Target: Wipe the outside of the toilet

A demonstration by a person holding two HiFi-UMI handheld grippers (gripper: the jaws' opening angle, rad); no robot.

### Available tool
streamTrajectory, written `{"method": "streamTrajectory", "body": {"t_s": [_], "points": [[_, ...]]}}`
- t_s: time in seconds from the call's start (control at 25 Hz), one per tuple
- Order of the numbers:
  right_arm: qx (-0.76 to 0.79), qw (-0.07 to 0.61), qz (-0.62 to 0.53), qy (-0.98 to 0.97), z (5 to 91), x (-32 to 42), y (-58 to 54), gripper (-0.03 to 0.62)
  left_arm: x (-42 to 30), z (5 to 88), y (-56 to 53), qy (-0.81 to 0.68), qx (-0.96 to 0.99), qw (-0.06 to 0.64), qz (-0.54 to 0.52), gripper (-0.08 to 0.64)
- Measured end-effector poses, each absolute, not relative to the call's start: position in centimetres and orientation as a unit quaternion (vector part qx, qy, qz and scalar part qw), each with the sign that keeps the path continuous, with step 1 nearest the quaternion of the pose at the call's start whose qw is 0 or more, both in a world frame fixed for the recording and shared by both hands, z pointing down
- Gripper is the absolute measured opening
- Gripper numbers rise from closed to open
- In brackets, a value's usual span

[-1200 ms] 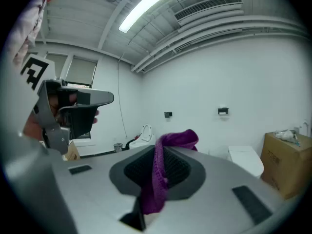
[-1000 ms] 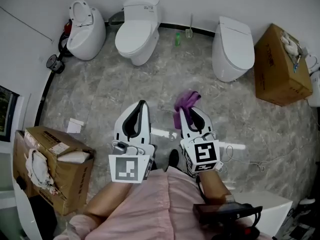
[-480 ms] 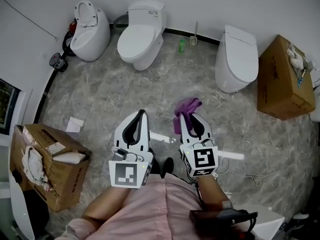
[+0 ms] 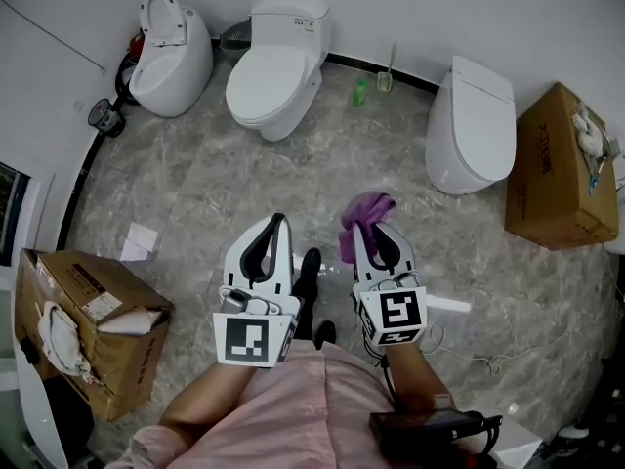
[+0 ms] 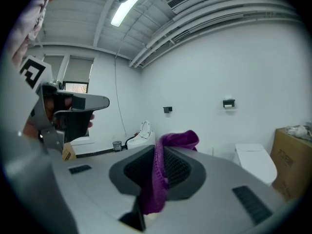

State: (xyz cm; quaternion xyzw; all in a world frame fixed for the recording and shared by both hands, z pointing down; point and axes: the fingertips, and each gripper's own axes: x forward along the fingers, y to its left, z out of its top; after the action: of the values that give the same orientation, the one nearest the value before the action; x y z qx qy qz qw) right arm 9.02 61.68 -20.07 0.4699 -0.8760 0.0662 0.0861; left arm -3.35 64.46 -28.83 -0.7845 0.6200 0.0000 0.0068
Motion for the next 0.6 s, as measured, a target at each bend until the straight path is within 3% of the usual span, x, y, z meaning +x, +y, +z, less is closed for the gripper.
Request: {"method": "streamTrajectory", "body": {"t_s": [0.6], "points": [[0.498,0.082,0.057,-0.861,-20.7,3.9,40.9,0.058,-8.9,-28.7,42.3,0.588,-0.809,0.011,0.007,0.008]]}}
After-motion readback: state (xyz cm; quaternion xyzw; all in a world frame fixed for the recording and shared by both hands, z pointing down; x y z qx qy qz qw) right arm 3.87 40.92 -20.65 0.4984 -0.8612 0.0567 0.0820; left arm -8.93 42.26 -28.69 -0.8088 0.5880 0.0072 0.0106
